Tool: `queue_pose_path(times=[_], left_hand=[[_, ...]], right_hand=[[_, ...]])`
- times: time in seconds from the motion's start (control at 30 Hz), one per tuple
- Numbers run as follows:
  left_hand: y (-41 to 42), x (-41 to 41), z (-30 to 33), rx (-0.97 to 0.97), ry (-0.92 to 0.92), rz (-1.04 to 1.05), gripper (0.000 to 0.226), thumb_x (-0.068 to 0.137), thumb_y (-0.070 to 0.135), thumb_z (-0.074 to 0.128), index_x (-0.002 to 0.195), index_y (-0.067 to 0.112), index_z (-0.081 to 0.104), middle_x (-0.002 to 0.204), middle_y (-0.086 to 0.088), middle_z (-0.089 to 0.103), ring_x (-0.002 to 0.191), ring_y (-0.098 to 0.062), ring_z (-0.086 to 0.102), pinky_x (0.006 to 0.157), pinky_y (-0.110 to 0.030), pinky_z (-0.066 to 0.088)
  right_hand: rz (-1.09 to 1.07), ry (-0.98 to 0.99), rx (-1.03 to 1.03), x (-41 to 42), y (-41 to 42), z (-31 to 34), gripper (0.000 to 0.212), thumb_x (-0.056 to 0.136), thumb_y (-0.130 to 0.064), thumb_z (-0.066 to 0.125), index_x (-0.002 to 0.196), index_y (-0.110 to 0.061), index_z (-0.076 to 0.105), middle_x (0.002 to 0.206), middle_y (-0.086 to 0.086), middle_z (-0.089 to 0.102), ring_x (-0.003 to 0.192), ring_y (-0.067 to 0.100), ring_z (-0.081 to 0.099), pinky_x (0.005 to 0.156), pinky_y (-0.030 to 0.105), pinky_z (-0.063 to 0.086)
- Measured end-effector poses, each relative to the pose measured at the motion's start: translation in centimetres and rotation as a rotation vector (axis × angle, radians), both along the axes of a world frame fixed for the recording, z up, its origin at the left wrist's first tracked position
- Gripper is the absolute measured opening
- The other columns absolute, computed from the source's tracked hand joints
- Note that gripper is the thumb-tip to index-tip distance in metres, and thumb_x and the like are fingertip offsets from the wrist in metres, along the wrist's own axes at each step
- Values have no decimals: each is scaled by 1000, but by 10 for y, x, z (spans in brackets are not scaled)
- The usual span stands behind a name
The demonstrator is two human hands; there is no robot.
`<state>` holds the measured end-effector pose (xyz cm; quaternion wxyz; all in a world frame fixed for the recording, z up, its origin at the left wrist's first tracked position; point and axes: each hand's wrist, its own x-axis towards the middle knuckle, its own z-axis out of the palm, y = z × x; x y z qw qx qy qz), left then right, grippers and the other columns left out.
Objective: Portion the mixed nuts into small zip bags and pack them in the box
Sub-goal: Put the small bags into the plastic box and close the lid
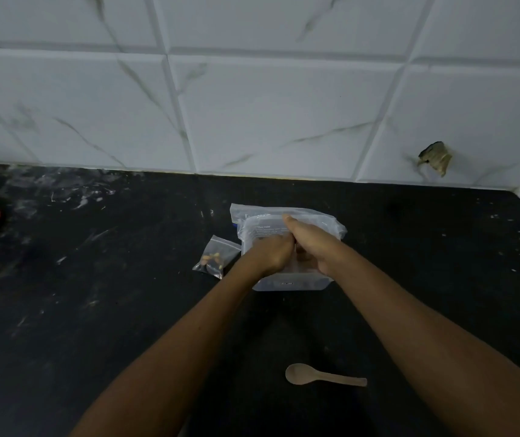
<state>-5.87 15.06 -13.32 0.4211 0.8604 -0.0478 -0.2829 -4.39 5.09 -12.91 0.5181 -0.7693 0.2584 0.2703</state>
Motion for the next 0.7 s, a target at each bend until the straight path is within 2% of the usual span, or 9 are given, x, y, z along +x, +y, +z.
queue_pose_path(times=[0.1,0.17,0.2,0.27,0.33,0.43,0.5,0.6,0.7], left_hand=[[21,-11,-2,-23,-258,191,38,104,21,32,101,0,64,100,-13,67,91,-24,64,87,-42,52],[46,-20,0,-143,-417,430,32,101,19,40,95,8,70,90,-2,68,80,-13,65,72,-30,54],[59,-23,0,-175,-486,541,30,99,17,43,93,11,71,87,0,69,78,-11,64,67,-27,53],[84,-21,-3,-173,-512,699,28,96,18,45,87,16,72,86,1,69,80,-12,64,68,-28,51],[105,-15,-14,-136,-378,747,29,95,23,42,83,24,68,90,0,69,88,-16,65,80,-37,54],[123,-2,-29,-118,-103,715,31,96,30,35,85,23,64,98,-6,68,95,-23,63,94,-48,51],[126,5,-37,-115,-1,676,37,97,32,33,86,15,64,94,-10,66,88,-24,62,86,-42,51],[121,9,-44,-113,46,624,41,98,31,31,70,17,58,70,-6,56,63,-18,50,64,-33,38],[116,8,-46,-101,103,586,40,100,30,30,73,17,57,70,-5,56,64,-16,51,61,-30,38]], right_hand=[[60,-387,-185,-25,5,17,47,98,-47,41,136,-19,44,129,4,54,107,17,56,81,29,45],[18,-610,-65,-54,18,31,22,99,-34,45,117,-25,55,112,-4,60,90,4,57,71,21,46],[19,-633,12,-66,28,34,14,99,-30,45,107,-29,57,103,-5,61,87,3,58,73,22,48],[76,-534,178,-79,54,24,16,100,-29,44,96,-34,59,99,-5,64,92,7,61,86,29,51],[123,-322,337,-81,80,7,17,98,-32,44,99,-31,61,109,-2,64,104,12,59,98,39,47],[152,-101,346,-65,111,-24,24,96,-33,41,112,-25,58,116,2,60,110,18,55,95,36,43],[85,-54,299,-51,128,-42,34,94,-37,41,122,-22,53,121,7,58,105,19,57,85,33,45],[-45,-18,206,-26,145,-72,61,88,-40,46,143,-18,34,133,12,50,110,25,56,91,41,50],[-147,11,172,-5,155,-97,57,87,-39,50,138,-16,37,127,14,55,106,27,59,92,43,52]])
